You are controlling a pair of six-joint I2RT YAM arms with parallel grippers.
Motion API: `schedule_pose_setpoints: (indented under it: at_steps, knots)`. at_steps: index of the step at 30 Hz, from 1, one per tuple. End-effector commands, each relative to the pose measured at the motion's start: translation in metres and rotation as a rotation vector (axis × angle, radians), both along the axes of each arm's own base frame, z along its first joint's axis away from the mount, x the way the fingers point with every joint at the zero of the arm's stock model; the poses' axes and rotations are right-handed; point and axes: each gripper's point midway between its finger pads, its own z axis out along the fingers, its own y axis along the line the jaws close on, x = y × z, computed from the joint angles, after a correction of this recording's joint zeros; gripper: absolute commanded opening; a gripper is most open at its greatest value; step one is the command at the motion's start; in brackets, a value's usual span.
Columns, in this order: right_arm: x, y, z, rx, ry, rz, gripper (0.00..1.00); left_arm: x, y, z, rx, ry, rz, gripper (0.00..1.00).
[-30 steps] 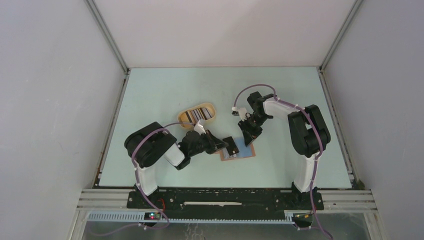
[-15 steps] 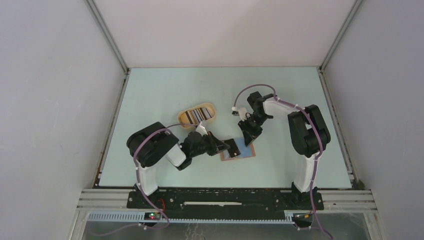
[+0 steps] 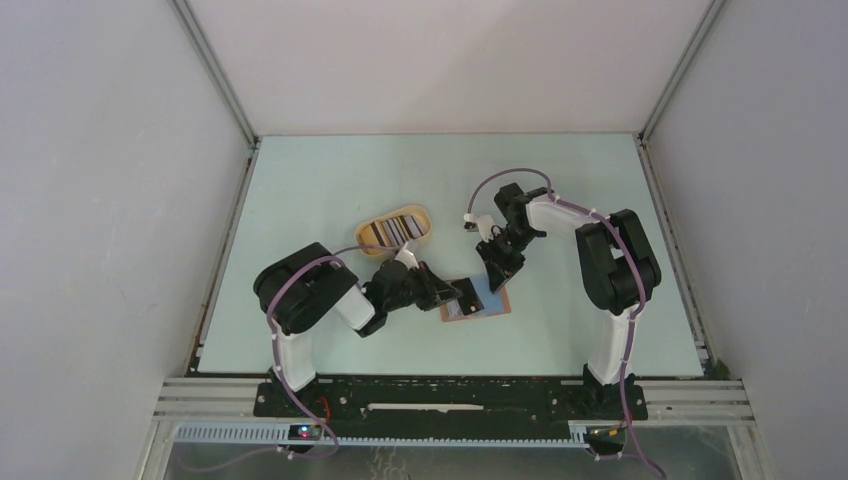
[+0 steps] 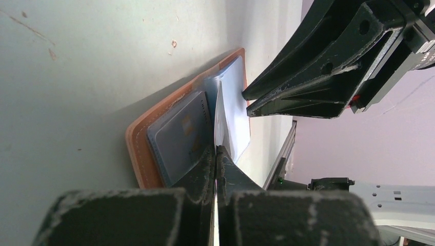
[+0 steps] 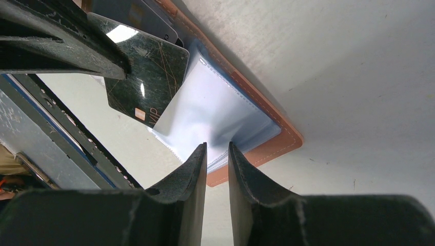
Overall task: Put the credit cards into the card holder
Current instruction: Insert the credit card into the card holder.
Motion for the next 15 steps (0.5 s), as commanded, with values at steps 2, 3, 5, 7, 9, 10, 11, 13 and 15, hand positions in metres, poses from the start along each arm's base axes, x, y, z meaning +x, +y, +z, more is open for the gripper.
schedule_pose_setpoints:
  at_steps: [2, 3, 5, 7, 9, 10, 11, 13, 15]
  knots:
    - [0.004, 0.0043, 0.0003, -0.006, -0.011, 0.013, 0.3, -0.0031, -0.0036, -0.0042, 0.026, 0.024, -0.026, 0.0]
    - [0.0045, 0.0045, 0.0009, -0.005, -0.014, 0.013, 0.3, -0.0036, -0.0035, -0.0041, 0.027, 0.026, -0.028, 0.0]
    - [0.0042, 0.0047, 0.0004, -0.008, -0.014, 0.015, 0.3, -0.0052, -0.0035, -0.0049, 0.03, 0.033, -0.034, 0.0]
    - [0.0044, 0.0045, 0.0002, -0.008, -0.015, 0.015, 0.3, -0.0063, -0.0046, -0.0054, 0.026, 0.04, -0.041, 0.01]
    - [0.0042, 0.0046, 0.0003, -0.01, -0.016, 0.016, 0.3, -0.0072, -0.0054, -0.0053, 0.022, 0.045, -0.047, 0.01]
    - [0.004, 0.0043, -0.0002, -0.012, -0.015, 0.016, 0.3, -0.0073, -0.0057, -0.0051, 0.022, 0.047, -0.049, 0.01]
    - [0.0044, 0.0044, 0.0001, -0.011, -0.017, 0.016, 0.3, -0.0077, -0.006, -0.0051, 0.022, 0.048, -0.052, 0.01]
    - [0.0044, 0.0041, -0.0002, -0.013, -0.017, 0.016, 0.3, -0.0082, -0.0066, -0.0054, 0.023, 0.051, -0.056, 0.01]
    - [0.0044, 0.0038, -0.0007, -0.015, -0.017, 0.016, 0.31, -0.0084, -0.0075, -0.0054, 0.022, 0.053, -0.061, 0.01]
